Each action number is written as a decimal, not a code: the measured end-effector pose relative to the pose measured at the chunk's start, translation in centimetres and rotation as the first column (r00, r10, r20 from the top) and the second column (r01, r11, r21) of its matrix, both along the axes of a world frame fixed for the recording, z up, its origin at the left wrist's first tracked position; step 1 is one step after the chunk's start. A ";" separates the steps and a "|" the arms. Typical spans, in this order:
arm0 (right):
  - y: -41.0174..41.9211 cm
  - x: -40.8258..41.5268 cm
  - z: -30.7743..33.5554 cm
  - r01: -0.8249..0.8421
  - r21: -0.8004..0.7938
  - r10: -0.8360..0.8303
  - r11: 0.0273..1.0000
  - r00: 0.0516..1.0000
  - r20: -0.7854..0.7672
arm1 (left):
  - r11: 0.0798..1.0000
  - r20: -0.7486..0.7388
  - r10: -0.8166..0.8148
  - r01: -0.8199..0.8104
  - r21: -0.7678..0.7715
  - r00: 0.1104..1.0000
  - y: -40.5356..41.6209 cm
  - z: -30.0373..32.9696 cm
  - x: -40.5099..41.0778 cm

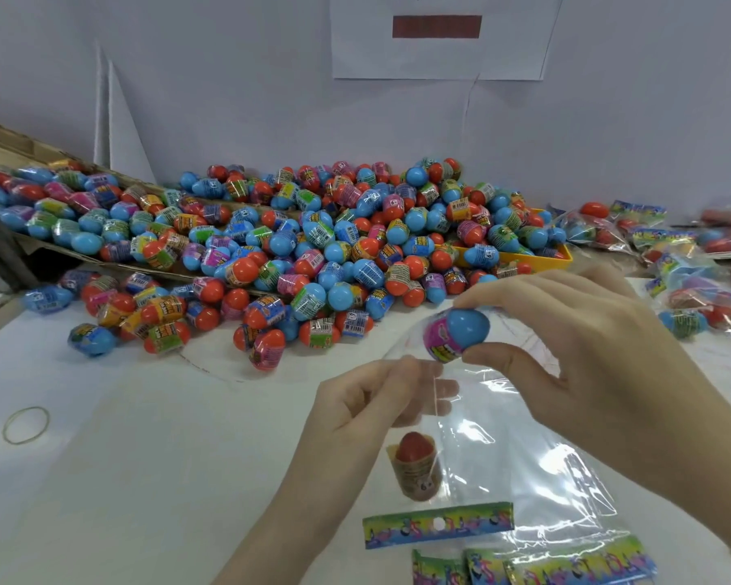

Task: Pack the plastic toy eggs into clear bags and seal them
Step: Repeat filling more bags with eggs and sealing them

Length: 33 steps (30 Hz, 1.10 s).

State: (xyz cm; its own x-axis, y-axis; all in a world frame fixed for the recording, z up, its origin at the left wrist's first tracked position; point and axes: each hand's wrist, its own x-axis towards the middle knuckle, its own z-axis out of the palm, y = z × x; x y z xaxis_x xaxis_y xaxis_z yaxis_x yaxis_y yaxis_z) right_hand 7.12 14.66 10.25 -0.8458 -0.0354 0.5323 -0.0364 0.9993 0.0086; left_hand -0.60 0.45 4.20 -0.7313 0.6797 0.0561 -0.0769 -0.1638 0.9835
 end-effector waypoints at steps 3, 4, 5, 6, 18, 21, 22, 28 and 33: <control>-0.3 0.0 -0.4 -0.041 -0.053 0.042 0.998 0.999 0.017 | 1.000 0.076 0.026 -0.025 -0.013 0.997 0.2 0.0 -0.1; -0.3 0.0 -0.6 -0.052 -0.068 0.054 0.996 0.998 0.021 | 0.999 0.088 0.041 -0.040 -0.019 0.995 0.3 -0.1 -0.1; -0.3 0.0 -0.7 -0.059 -0.073 0.061 0.996 0.998 0.026 | 0.998 0.091 0.056 -0.054 -0.027 0.994 0.4 -0.1 -0.1; -0.2 0.0 -0.8 -0.065 -0.062 0.067 0.996 0.997 0.032 | 0.997 0.091 0.068 -0.065 -0.034 0.994 0.4 -0.1 -0.1; 1.0 -0.9 1.8 -0.103 -0.116 0.148 0.988 0.852 0.502 | 0.994 0.077 0.088 -0.083 -0.065 0.993 0.6 -0.3 0.0; 0.7 -1.1 1.6 -0.075 -0.106 0.120 0.992 0.847 0.517 | 0.995 0.074 0.087 -0.083 -0.050 0.993 0.6 -0.3 0.0; 0.7 -1.0 1.6 -0.055 -0.125 0.112 0.991 0.850 0.514 | 0.995 0.071 0.086 -0.083 -0.050 0.994 0.6 -0.3 0.1; 0.9 -1.0 1.3 -0.131 -0.126 0.177 0.983 0.843 0.508 | 0.996 0.069 0.079 -0.076 -0.039 0.995 0.8 -0.3 0.1; 1.0 -1.3 0.0 -0.138 -0.096 0.168 0.986 0.809 0.563 | 0.996 0.083 0.079 -0.076 -0.041 0.993 0.8 -0.5 0.0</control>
State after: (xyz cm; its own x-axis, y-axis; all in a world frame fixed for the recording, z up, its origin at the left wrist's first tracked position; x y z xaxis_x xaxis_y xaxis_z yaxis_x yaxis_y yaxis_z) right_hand 5.82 15.70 10.30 -0.9835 -0.1771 -0.0359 -0.1722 0.9790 -0.1094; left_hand -0.63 1.28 3.67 -0.7830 0.6212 -0.0322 -0.1480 -0.1357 0.9796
